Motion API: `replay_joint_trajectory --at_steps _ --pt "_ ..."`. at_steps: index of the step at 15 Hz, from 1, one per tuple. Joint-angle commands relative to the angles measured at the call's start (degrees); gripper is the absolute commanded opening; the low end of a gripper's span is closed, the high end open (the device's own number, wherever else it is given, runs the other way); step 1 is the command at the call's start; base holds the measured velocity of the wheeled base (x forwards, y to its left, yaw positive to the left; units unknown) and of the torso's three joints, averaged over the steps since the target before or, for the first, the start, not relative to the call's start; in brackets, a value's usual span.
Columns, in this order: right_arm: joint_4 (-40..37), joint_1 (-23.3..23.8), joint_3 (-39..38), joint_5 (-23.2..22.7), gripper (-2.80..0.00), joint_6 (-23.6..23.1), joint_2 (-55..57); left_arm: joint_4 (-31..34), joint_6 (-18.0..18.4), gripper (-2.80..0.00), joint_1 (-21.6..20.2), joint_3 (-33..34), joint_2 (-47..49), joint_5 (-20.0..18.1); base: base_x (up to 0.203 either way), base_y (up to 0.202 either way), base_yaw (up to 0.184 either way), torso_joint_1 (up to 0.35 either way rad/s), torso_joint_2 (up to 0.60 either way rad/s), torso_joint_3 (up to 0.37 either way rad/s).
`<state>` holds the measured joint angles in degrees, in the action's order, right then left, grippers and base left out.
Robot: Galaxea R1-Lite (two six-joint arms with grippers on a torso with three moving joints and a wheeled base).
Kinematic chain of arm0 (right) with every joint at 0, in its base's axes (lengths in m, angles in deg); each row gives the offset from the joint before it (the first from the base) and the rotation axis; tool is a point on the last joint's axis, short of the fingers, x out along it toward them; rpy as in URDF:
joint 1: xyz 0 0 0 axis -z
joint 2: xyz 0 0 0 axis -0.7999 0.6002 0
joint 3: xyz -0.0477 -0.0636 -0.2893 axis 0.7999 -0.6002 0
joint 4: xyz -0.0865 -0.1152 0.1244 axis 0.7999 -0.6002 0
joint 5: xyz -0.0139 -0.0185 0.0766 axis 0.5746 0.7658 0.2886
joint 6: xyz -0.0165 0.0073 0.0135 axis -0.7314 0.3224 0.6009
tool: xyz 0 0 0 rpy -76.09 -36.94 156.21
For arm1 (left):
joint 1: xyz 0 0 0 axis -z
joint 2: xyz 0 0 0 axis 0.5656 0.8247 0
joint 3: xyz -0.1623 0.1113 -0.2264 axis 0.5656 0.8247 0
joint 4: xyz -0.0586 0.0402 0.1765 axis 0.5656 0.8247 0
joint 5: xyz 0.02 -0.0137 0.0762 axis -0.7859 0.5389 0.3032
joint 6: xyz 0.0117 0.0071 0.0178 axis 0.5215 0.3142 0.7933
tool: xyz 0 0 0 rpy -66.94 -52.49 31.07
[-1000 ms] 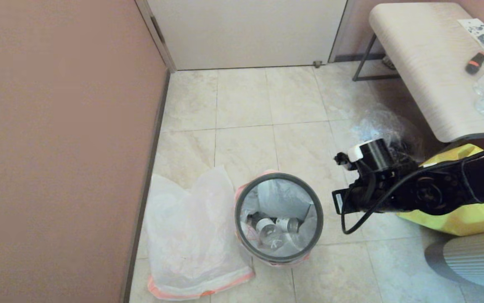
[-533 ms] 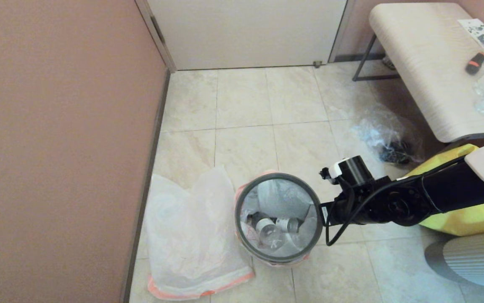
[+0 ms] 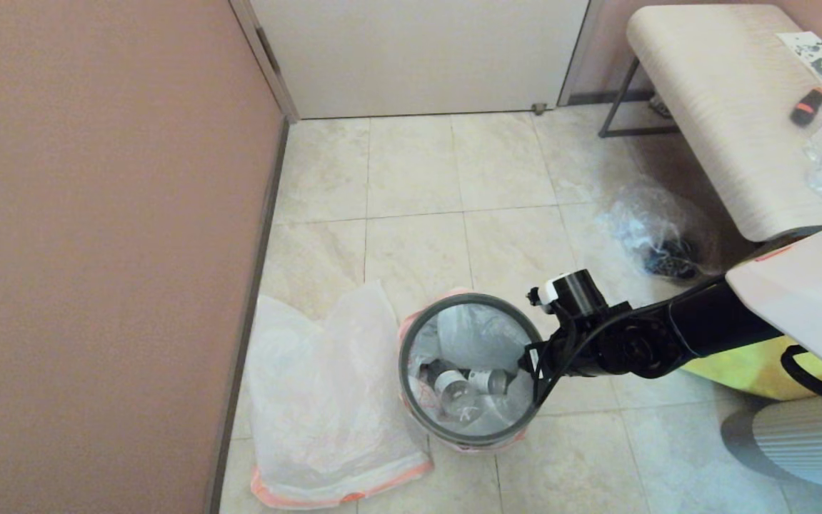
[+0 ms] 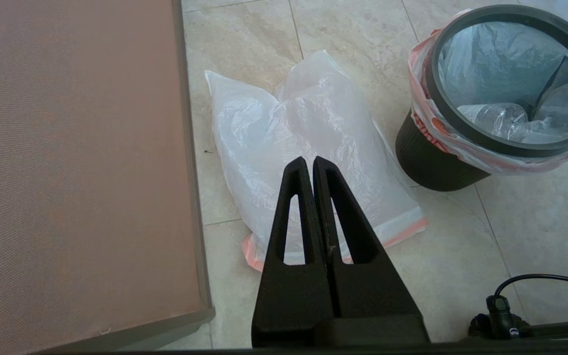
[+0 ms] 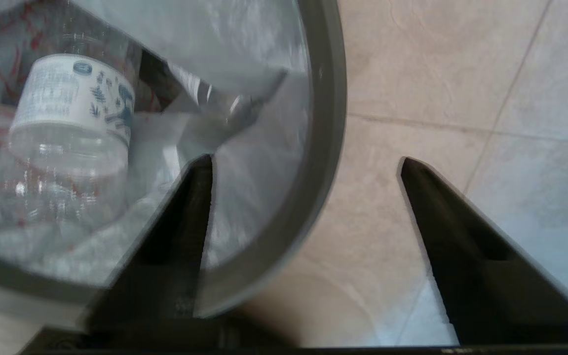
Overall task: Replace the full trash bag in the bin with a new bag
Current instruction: Place the trash can ring on the floor
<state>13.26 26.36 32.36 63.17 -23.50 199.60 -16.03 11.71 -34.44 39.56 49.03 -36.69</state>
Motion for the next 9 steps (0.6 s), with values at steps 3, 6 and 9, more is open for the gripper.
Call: replay_joint_trajectory --at_steps 3,6,9 --pt "-0.6 -0.2 4.5 0.2 -2.80 -0.1 3.5 0.0 0.0 -2.80 0.0 0.0 0.0 0.0 0.000 0.000 0.000 0.000 0.00 0.000" --pt "-0.7 -0.2 4.7 0.4 -2.80 -0.1 3.3 0.0 0.0 -2.80 0.0 0.0 0.0 0.0 0.000 0.000 0.000 0.000 0.00 0.000" --pt "-0.8 -0.3 4.6 1.7 -2.80 -0.1 1.7 0.0 0.0 -2.80 0.0 0.0 0.0 0.0 0.000 0.000 0.000 0.000 0.00 0.000"
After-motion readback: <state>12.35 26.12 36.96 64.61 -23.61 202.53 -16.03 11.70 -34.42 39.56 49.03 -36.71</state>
